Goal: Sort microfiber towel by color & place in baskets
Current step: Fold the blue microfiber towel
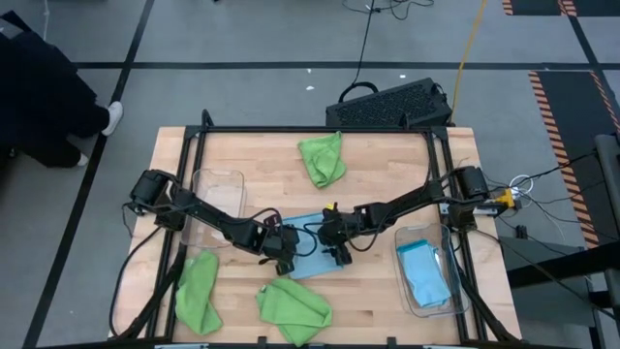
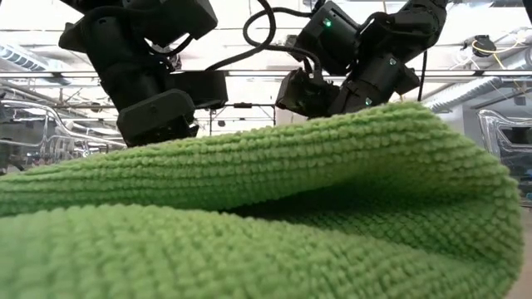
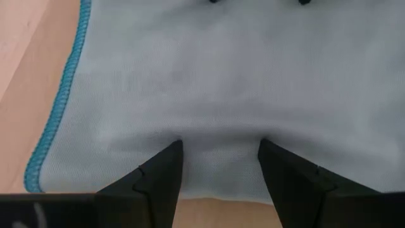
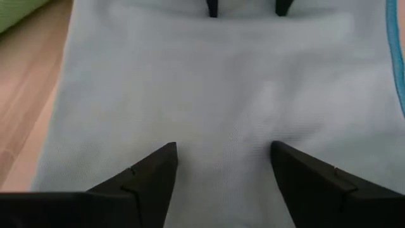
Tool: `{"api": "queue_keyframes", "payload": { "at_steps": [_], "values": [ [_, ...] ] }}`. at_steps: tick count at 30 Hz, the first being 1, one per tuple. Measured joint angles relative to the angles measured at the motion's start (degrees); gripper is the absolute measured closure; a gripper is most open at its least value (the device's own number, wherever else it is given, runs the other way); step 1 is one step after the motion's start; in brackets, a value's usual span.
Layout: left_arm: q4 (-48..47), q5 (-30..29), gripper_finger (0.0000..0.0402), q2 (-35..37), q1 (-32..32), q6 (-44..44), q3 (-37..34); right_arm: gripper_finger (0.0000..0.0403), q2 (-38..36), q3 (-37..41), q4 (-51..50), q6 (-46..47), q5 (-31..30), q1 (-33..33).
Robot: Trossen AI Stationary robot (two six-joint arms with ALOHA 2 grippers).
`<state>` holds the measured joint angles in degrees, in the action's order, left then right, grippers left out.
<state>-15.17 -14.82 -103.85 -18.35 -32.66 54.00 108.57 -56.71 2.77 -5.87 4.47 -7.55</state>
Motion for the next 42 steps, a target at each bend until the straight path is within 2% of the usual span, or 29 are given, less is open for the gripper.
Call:
{"api": "queue_keyframes", "payload": {
  "at_steps": [5, 9, 15, 17, 21, 29, 35, 42],
  "values": [
    [-1.0, 0.3, 0.0205, 0.0, -0.2, -0.5, 0.0, 0.0193, 0.5, 0.0, -0.1, -2.2, 0.3, 0.1],
    [-0.9, 1.2, 0.0265, 0.0, -0.2, -0.5, 0.0, 0.0242, 0.5, 0.0, -0.3, -5.0, 0.6, 0.0],
    [-1.2, 2.2, 0.0372, 0.1, -0.2, -0.3, 0.0, 0.0323, 0.6, 0.0, -0.4, -4.1, -0.7, 0.0],
    [-1.4, 2.6, 0.0389, 0.1, -0.2, -0.3, 0.1, 0.0351, 0.6, 0.0, -0.4, -3.0, -2.5, 0.0],
    [-2.0, 2.6, 0.0379, 0.1, -0.2, 0.0, 0.1, 0.0391, 0.6, 0.0, -0.6, -2.0, -3.0, 0.0],
    [-3.2, 3.1, 0.0394, 1.4, -0.2, 1.1, -0.1, 0.0391, 0.7, 0.1, -0.7, 0.2, -3.0, 0.0],
    [-3.5, 3.3, 0.0381, 1.5, 0.0, 1.1, -0.1, 0.0390, 0.7, 0.1, -0.7, 0.3, -3.1, 0.0],
    [-2.9, 3.2, 0.0383, 1.6, 0.0, 0.7, -0.1, 0.0389, 0.7, 0.1, -0.7, 1.1, -3.0, 0.0]
  ]
}}
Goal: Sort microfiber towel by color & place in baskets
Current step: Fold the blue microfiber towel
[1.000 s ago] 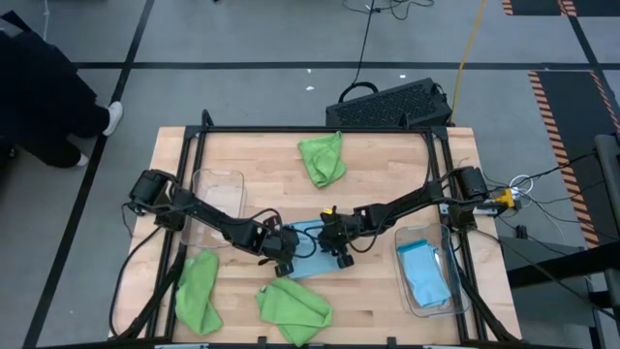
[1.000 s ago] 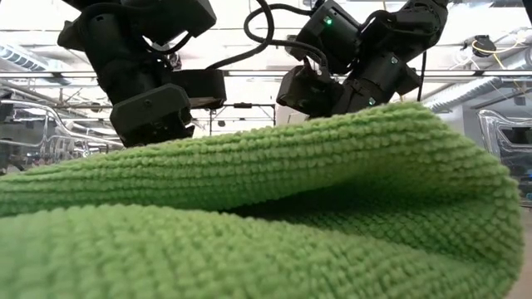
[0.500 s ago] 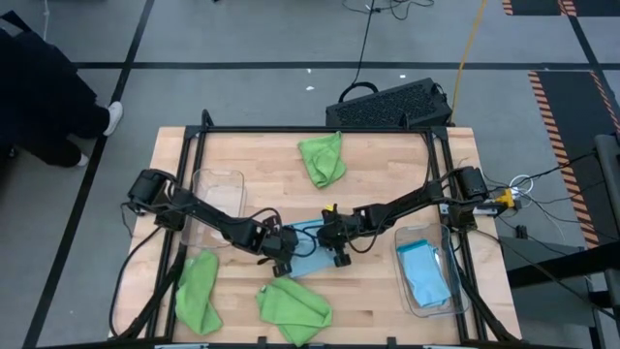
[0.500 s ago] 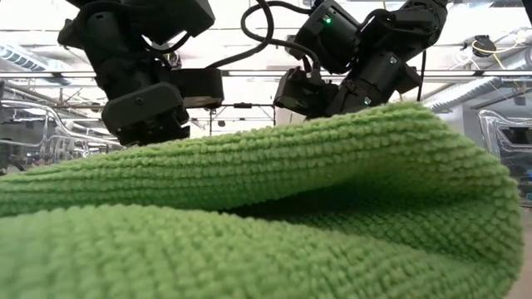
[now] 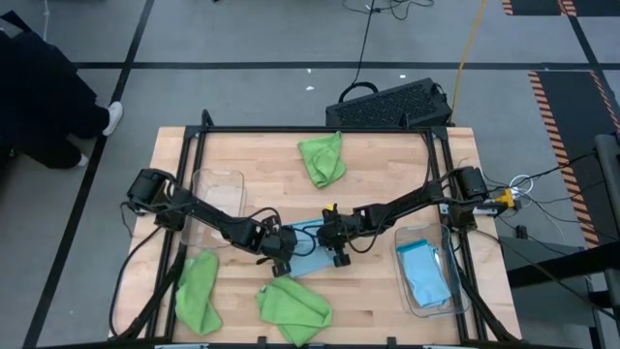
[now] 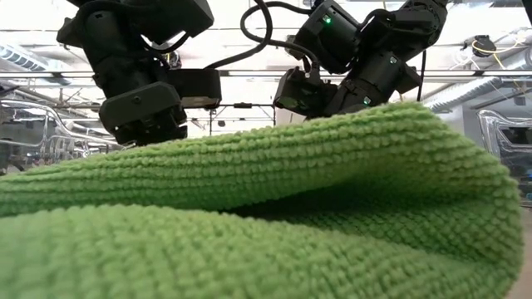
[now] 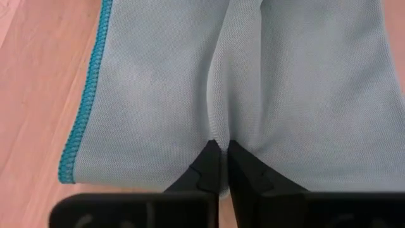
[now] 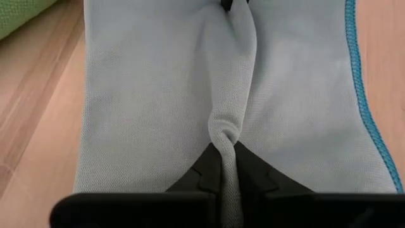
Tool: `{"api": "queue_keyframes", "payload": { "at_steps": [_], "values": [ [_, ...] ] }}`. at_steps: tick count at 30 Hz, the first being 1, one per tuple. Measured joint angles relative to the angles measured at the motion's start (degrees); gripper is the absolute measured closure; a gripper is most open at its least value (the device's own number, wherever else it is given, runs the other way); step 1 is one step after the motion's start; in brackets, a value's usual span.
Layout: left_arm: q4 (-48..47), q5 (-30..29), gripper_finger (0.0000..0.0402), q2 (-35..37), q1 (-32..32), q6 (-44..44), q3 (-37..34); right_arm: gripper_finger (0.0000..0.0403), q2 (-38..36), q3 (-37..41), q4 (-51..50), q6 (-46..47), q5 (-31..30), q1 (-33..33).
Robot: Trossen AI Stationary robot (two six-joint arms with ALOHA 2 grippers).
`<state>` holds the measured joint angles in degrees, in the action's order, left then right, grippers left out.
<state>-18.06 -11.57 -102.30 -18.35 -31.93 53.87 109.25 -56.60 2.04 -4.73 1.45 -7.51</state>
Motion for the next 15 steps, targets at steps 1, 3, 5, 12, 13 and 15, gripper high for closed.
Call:
{"api": "queue_keyframes", "payload": {
  "at_steps": [1, 3, 5, 12, 13, 15],
  "values": [
    [0.1, 0.0, 0.0379, 0.0, 0.0, -0.1, 0.0, 0.0388, 0.0, 0.0, 0.0, 0.0, 0.0, 0.0],
    [0.2, 0.0, 0.0364, 0.0, 0.0, -0.4, 0.0, 0.0388, 0.0, 0.0, 0.0, 0.0, 0.0, 0.0],
    [0.2, 0.0, 0.0341, 0.0, 0.0, -0.8, 0.0, 0.0388, 0.0, 0.0, 0.0, 0.0, 0.0, 0.0],
    [-0.6, 0.0, 0.0241, 3.4, -0.3, 2.3, 0.4, 0.0388, 0.0, 0.0, 0.1, 0.1, 0.0, 0.0],
    [0.1, -0.1, 0.0227, 3.9, -0.4, 3.2, 0.7, 0.0388, 0.0, 0.0, 0.0, 0.1, 0.0, 0.0],
    [1.9, -0.6, 0.0204, 4.6, -0.6, 5.2, 1.0, 0.0388, 0.0, 0.0, 0.1, 0.4, 0.0, 0.0]
  ]
}}
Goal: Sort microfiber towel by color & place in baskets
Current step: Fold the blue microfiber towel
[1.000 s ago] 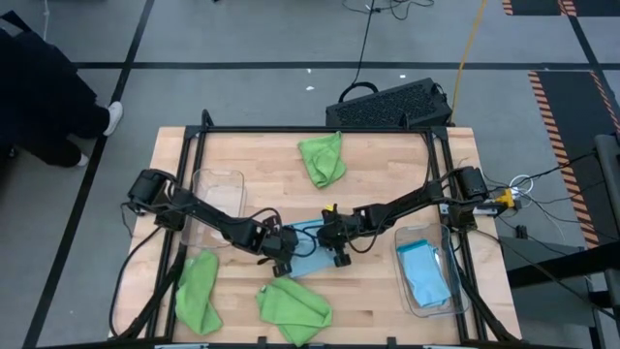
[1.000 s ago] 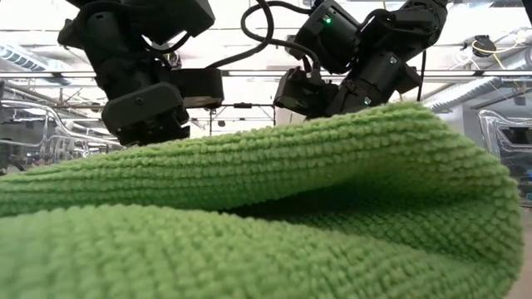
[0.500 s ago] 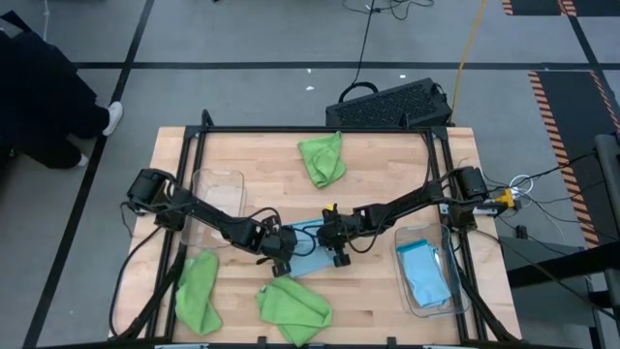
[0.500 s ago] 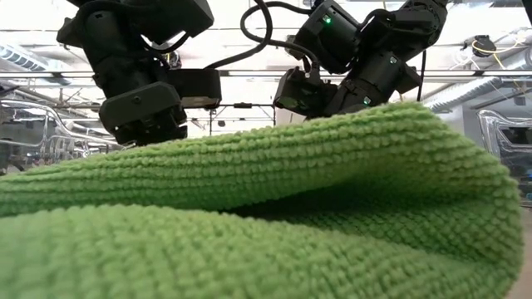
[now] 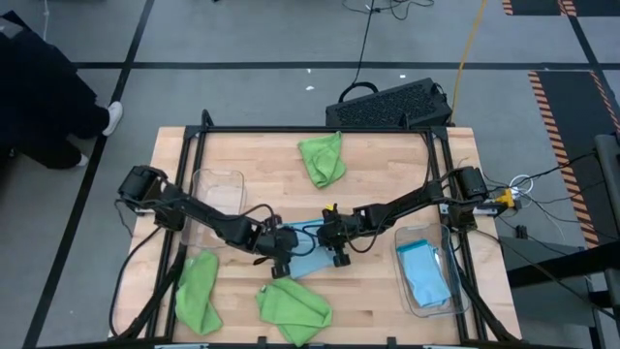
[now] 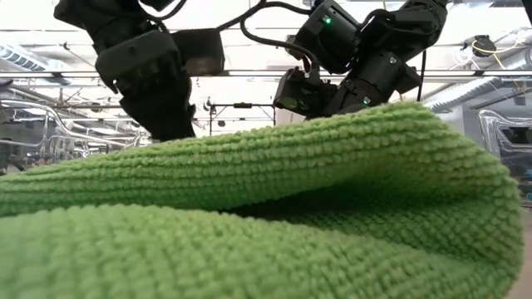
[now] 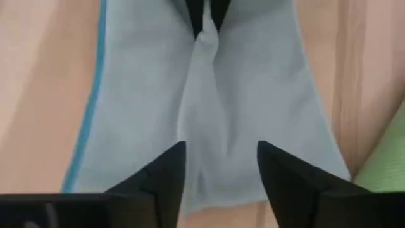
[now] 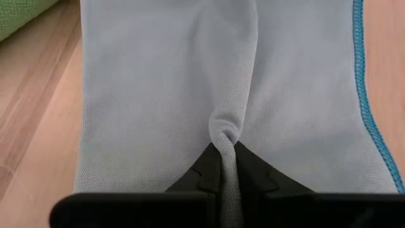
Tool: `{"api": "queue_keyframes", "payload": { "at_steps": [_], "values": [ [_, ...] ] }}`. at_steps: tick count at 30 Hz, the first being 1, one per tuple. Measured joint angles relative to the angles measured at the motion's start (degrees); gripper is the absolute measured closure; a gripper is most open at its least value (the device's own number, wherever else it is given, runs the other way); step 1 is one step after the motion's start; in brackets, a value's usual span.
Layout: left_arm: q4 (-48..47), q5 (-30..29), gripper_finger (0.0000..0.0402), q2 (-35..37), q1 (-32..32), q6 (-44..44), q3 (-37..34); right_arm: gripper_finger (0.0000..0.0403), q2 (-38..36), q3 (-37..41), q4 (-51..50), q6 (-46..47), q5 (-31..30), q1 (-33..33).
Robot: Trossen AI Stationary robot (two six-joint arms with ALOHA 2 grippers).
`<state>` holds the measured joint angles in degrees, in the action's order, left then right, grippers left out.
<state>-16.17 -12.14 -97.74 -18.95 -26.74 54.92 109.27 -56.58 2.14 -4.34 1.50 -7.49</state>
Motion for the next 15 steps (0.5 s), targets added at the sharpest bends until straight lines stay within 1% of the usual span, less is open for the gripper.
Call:
{"api": "queue_keyframes", "payload": {
  "at_steps": [3, 7, 9, 11, 15],
  "values": [
    [2.8, -4.2, 0.0180, 0.2, -0.8, 1.8, -0.1, 0.0388, 0.0, 0.0, 0.1, 0.5, 0.0, 0.0],
    [4.5, -11.0, 0.0166, -1.6, -1.3, 3.0, -0.1, 0.0388, 0.0, 0.0, -0.1, 0.7, 0.0, 0.0],
    [4.7, -11.6, 0.0165, -3.4, -1.1, 3.1, -0.1, 0.0388, 0.0, 0.0, 0.1, 0.7, 0.0, 0.0],
    [6.8, -11.6, 0.0165, -5.3, -1.1, 2.7, 0.0, 0.0387, 0.0, 0.0, -0.4, 0.7, 0.1, 0.0],
    [8.6, -10.0, 0.0164, -8.2, -1.5, 0.2, -0.1, 0.0387, 0.0, 0.0, -0.5, 0.7, 0.2, 0.0]
  ]
}}
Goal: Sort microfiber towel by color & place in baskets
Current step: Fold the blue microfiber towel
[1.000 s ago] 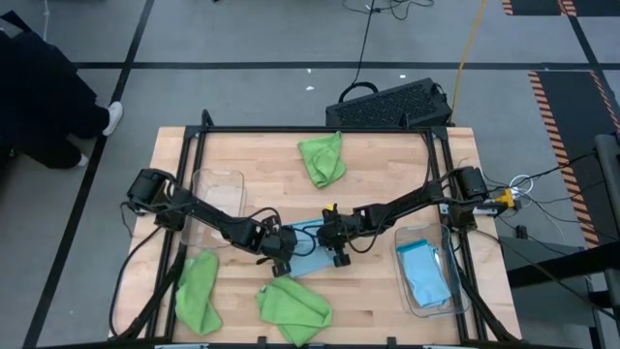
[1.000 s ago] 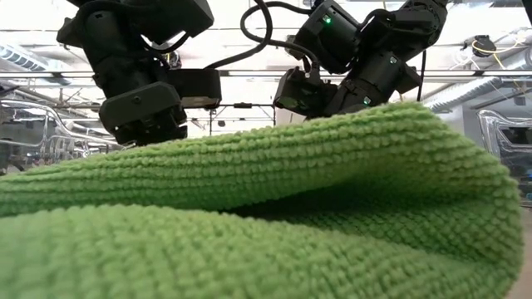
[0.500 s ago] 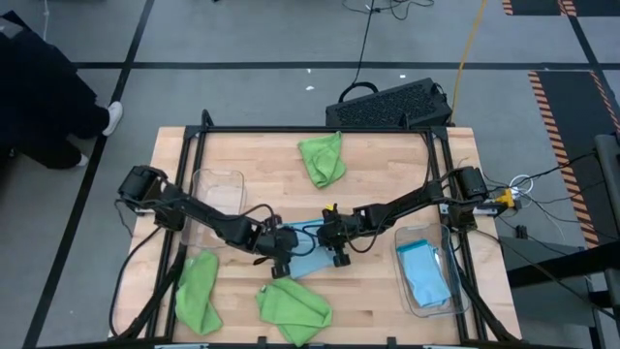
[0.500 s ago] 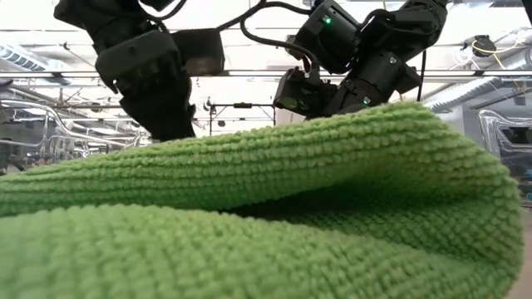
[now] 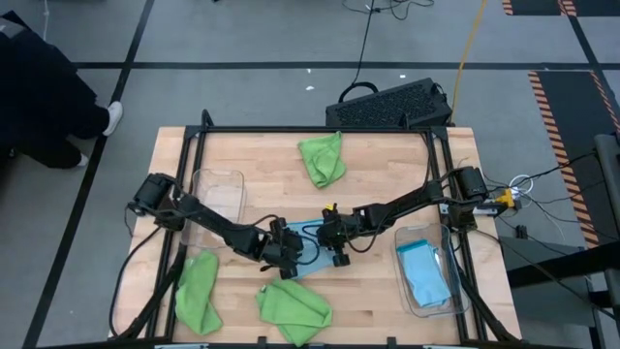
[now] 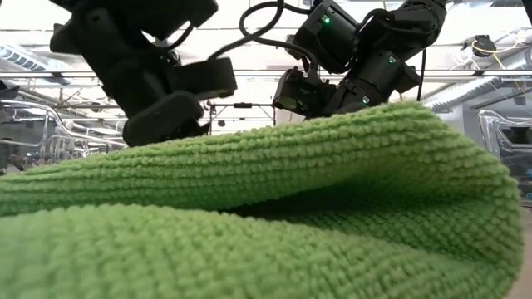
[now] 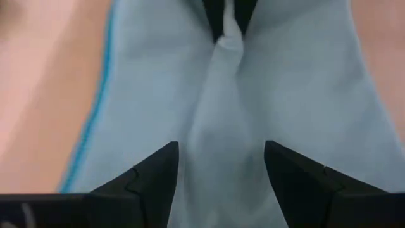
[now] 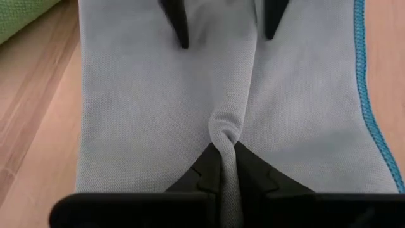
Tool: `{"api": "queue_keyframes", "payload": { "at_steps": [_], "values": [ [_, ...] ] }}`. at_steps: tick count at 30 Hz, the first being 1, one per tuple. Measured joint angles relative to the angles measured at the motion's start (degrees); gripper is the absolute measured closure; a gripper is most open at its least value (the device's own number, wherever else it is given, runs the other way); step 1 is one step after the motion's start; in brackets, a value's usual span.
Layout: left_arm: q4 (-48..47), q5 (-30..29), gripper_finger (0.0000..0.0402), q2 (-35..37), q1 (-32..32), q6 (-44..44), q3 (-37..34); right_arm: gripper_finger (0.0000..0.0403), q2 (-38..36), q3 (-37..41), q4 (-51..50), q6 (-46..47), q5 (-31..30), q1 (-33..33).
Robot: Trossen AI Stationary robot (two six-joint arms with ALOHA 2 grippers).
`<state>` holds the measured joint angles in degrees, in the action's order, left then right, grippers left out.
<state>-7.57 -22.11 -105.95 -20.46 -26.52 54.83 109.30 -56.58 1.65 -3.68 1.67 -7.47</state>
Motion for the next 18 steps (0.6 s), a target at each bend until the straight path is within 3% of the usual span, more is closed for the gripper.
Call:
{"api": "queue_keyframes", "payload": {
  "at_steps": [7, 13, 18],
  "values": [
    [-1.7, 2.5, 0.0182, -0.5, -0.1, -4.7, 0.2, 0.0387, 0.0, 0.0, -0.1, -0.8, 0.0, 0.0],
    [-4.6, 3.2, 0.0239, -3.3, -0.1, -10.2, 0.5, 0.0387, 0.0, 0.0, -0.1, -3.4, 0.1, 0.0],
    [-4.8, 3.8, 0.0290, -3.8, -0.1, -9.6, 0.5, 0.0387, -0.2, 0.0, -0.1, -5.2, 0.0, 0.0]
  ]
}}
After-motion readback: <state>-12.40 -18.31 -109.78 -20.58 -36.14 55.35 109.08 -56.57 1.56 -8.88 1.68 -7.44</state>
